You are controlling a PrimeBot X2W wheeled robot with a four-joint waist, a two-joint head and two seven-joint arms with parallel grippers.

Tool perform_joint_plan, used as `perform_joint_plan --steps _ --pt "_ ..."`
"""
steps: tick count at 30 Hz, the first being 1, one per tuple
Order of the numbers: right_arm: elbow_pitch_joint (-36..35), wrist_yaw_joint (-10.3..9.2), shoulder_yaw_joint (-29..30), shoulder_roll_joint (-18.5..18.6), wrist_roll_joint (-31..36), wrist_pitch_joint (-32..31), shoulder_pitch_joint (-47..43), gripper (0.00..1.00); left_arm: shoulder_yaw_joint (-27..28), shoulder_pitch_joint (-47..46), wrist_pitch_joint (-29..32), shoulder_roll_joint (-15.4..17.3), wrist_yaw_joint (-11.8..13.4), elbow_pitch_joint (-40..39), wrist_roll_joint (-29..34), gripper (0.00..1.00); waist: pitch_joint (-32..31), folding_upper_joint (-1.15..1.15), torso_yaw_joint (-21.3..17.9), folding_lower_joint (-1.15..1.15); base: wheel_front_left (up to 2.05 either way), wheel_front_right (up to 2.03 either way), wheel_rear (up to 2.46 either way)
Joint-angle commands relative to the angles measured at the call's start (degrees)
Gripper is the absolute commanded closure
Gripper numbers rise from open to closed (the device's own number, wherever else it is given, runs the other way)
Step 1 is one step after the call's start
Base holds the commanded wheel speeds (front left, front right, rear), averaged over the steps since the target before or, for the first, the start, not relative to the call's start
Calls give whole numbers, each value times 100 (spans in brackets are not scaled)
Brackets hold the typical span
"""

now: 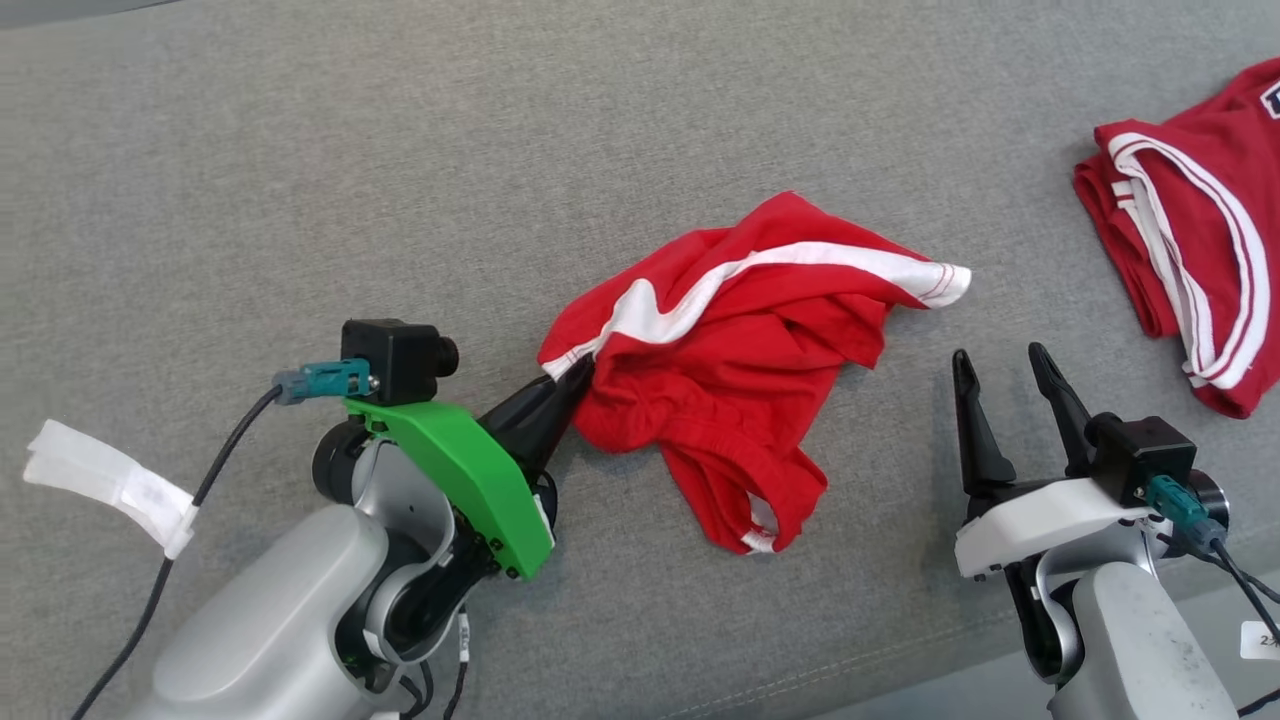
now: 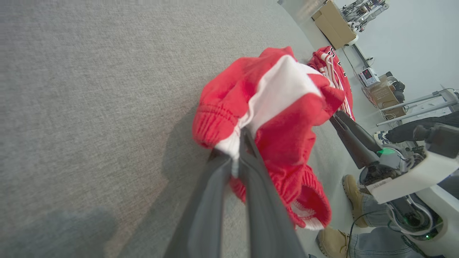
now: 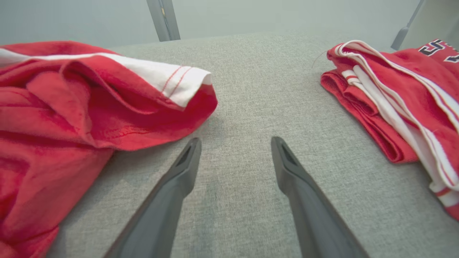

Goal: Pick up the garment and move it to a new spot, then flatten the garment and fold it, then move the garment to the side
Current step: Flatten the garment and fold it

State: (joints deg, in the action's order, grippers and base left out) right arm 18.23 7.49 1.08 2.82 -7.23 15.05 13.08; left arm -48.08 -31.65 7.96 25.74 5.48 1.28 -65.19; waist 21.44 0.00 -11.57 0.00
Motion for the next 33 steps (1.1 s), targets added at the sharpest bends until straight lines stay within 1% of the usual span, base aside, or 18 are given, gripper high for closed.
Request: perform_joint_plan --steps 1,2,3,7,12,17,19,21,23,25,29,31,33 --pt "13 -1 11 16 19 17 -28 0 28 59 -49 -39 -28 -23 -22 33 -98 0 192 0 0 0 0" --pt "18 0 3 16 50 17 -20 0 53 58 -120 -87 -33 -37 -25 4 -121 0 233 0 0 0 0" --pt "23 0 1 16 74 17 -18 0 68 63 -164 -126 -31 -35 -38 0 -145 0 269 0 0 0 0" --pt "63 -1 -15 17 142 17 -43 0 127 42 -442 -206 18 13 119 0 -241 0 367 0 0 0 0" --pt "89 -1 21 17 219 18 -125 0 233 173 -779 -144 58 104 276 0 -356 0 402 0 0 0 0" --pt "39 0 166 34 313 18 -226 0 391 395 -1102 -62 76 134 224 0 -488 0 445 0 0 0 0" --pt "23 0 204 47 338 17 -253 0 427 414 -1261 -61 52 153 322 0 -514 0 468 0 0 0 0" --pt "12 0 210 62 357 18 -249 0 378 402 -1335 -168 -3 147 321 0 -534 0 489 0 0 0 0" --pt "19 0 197 71 374 18 -240 0 278 353 -1313 -327 -39 126 316 0 -548 0 503 0 0 0 0" --pt "35 0 142 66 378 18 -209 0 105 308 -1163 -463 -7 186 343 0 -557 0 493 0 0 0 0" --pt "43 0 12 53 356 18 -140 0 -165 235 -788 -687 170 442 316 0 -520 0 400 0 0 0 0" --pt "23 0 -42 49 312 17 -126 0 -173 167 -744 -752 261 609 335 0 -470 0 330 0 0 0 0" --pt "7 0 -34 45 283 17 -117 0 -162 119 -713 -806 286 762 299 0 -420 0 261 0 0 0 0"
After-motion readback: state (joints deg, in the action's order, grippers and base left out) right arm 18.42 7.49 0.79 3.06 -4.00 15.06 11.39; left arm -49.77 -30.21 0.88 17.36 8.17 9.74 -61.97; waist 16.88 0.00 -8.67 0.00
